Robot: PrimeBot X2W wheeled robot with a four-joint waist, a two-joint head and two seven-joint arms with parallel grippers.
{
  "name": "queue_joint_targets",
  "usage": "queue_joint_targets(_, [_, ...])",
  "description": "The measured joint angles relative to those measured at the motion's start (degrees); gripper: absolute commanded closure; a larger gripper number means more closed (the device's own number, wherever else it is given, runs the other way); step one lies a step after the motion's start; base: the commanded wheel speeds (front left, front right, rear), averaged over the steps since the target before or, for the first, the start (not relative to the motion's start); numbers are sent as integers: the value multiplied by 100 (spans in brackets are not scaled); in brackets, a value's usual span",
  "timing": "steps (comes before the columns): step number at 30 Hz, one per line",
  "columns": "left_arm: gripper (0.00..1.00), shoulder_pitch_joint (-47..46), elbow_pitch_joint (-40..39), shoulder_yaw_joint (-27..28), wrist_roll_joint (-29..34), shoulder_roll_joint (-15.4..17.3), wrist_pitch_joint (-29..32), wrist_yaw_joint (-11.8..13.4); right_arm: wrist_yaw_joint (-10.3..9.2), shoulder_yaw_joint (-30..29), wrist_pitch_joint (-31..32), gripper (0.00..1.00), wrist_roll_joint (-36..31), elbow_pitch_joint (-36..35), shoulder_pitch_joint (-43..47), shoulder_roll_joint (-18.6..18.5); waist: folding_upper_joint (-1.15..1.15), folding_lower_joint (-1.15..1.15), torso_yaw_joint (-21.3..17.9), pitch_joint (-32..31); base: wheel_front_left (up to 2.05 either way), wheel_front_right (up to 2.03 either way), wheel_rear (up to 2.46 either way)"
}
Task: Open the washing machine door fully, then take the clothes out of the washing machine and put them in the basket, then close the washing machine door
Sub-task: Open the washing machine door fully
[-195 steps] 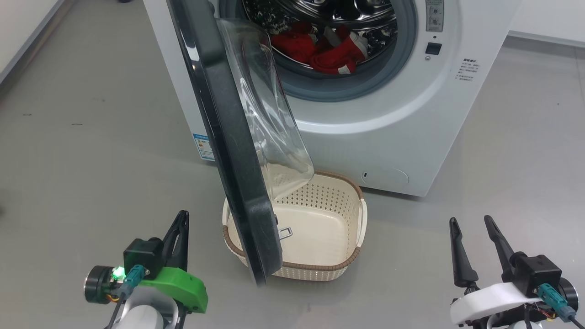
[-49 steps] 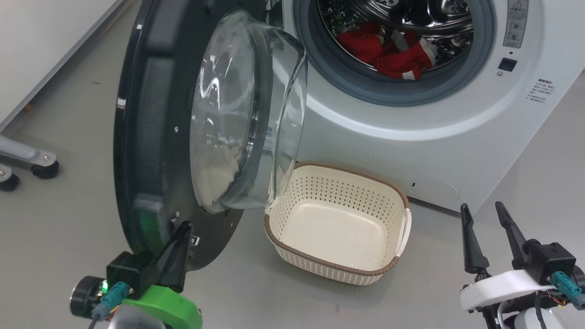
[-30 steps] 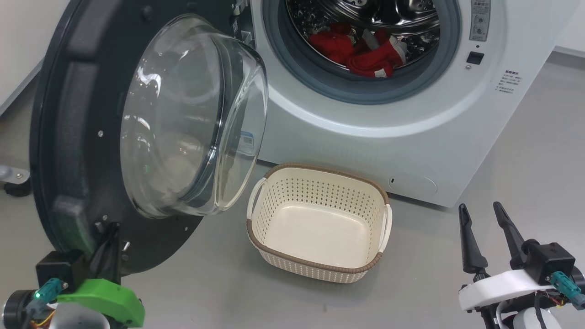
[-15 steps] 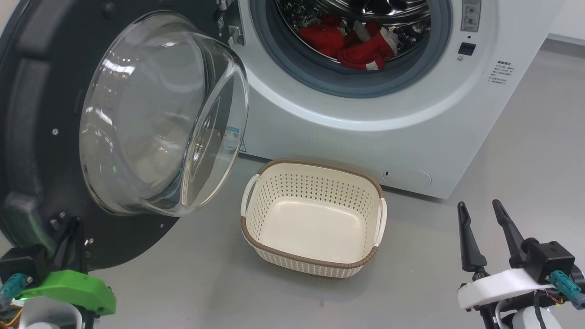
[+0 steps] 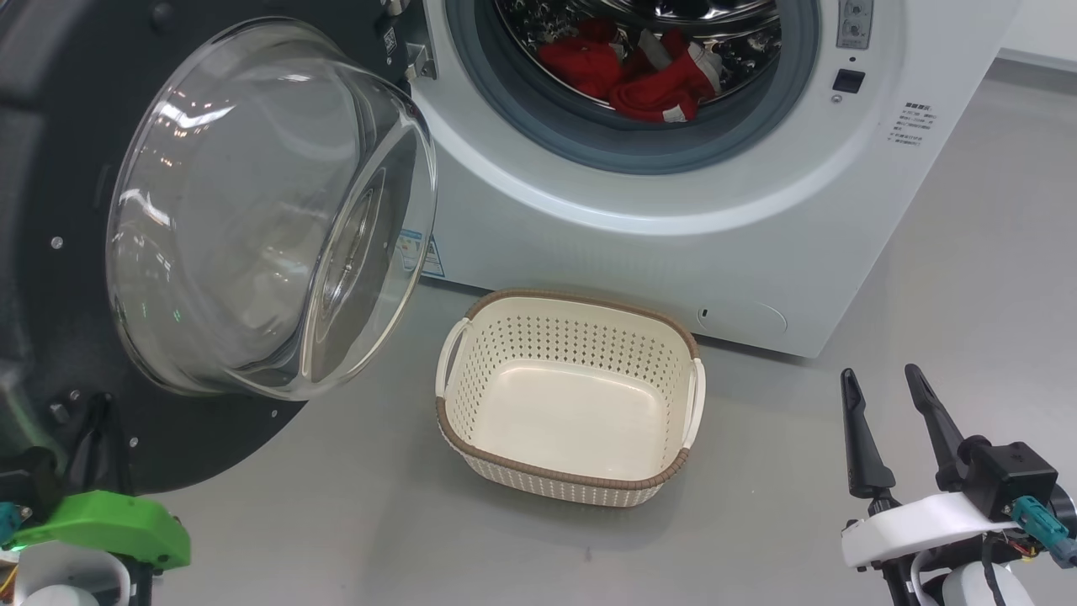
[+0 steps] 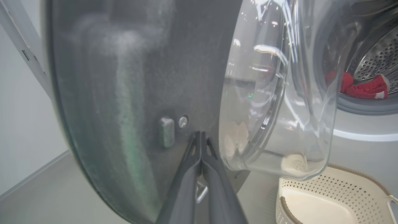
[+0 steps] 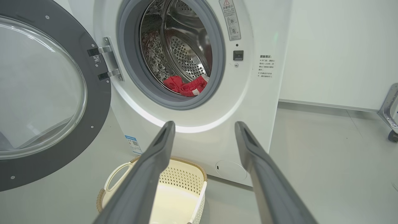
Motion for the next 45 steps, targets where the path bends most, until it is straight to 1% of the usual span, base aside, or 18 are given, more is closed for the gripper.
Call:
queue_joint_targets(7, [100,0,-14,-160,4,-127,-205,0,0,32,0,0,-1,1,-2,0,0,0,-41,21,0,0,0])
queue_joint_targets(12, [100,2,-194,-356,78,-247,-302,-9,0,34,0,0,-9,1,-3,0,0,0,-59,34,0,0,0])
queue_joint_targets(16, [100,9,-336,-546,131,-356,-348,-132,0,37,0,0,-54,1,-5,0,0,0,-78,40,0,0,0])
queue_joint_targets(20, [100,40,-488,-676,165,-431,-396,-203,1,138,0,0,-70,22,-42,0,0,0,-134,30,0,0,0])
queue_joint_targets(27, [100,187,-690,-1049,269,-600,-405,-356,2,235,0,0,-77,29,-93,-2,0,0,-327,-5,0,0,0])
queue_joint_targets(32, [100,243,-722,-1256,388,-676,-446,-410,2,321,0,0,-77,44,-92,-2,0,0,-487,-55,0,0,0])
queue_joint_targets(34, [61,284,-715,-1295,412,-681,-446,-412,2,350,0,0,-77,46,-92,-2,0,0,-559,-77,0,0,0])
queue_joint_targets(35, [52,304,-713,-1305,414,-684,-446,-412,2,361,0,0,-78,46,-90,-2,0,0,-597,-89,0,0,0])
queue_joint_targets(36, [41,316,-713,-1307,419,-683,-446,-412,2,380,0,0,-78,44,-90,-2,0,0,-635,-99,0,0,0])
queue_joint_targets(38, [9,333,-712,-1298,421,-683,-446,-411,2,408,0,0,-76,42,-88,-2,0,0,-717,-116,0,0,0])
queue_joint_targets(39, [0,346,-710,-1285,422,-683,-446,-405,2,419,0,0,-75,41,-86,-2,0,0,-759,-123,0,0,0])
queue_joint_targets(45, [0,363,-678,-1216,424,-683,-446,-344,1,520,0,0,-58,10,-76,-3,0,0,-1026,-142,0,0,0])
